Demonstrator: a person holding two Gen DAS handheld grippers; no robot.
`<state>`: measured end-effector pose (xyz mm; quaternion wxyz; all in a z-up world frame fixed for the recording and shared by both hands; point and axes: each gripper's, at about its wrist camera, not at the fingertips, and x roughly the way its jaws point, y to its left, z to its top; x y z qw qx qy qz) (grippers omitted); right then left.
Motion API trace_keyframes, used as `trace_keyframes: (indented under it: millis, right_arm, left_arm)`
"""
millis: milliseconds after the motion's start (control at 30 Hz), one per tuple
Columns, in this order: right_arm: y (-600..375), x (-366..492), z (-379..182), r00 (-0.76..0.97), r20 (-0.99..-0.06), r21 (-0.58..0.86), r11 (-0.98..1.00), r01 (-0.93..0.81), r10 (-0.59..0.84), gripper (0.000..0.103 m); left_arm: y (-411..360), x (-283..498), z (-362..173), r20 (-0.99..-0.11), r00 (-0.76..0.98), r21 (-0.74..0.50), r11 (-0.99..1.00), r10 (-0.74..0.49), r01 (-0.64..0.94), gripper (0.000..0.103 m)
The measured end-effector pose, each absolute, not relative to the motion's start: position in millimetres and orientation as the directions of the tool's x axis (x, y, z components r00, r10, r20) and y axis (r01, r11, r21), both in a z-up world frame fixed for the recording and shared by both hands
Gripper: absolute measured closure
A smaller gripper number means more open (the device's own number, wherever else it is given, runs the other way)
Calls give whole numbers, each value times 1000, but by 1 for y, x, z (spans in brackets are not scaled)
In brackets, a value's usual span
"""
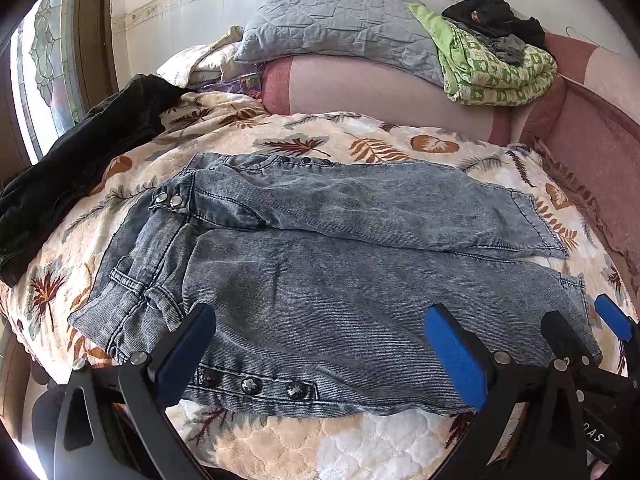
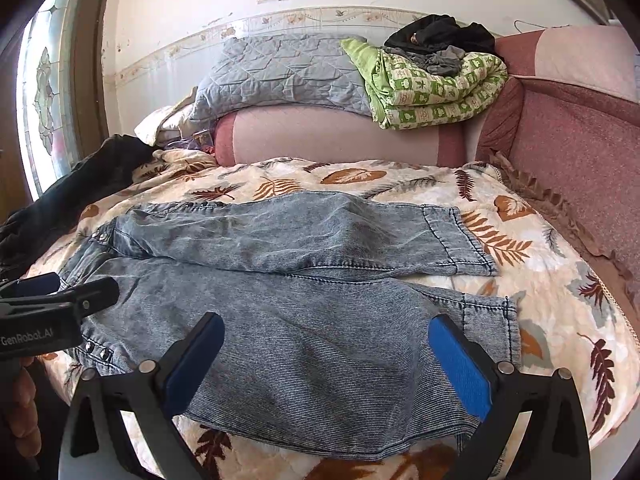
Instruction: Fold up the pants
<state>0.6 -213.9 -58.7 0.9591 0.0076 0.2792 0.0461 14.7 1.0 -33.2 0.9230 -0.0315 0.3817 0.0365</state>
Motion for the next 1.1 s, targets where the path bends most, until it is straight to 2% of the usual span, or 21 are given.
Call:
trace_keyframes:
  millis: [1100]
  right_arm:
    - [-213,0,-61,840,-533,43,995,-92,101,0]
  left_arm:
    - [-1,15,-34,-712,700,-26,995,51,-98,0]
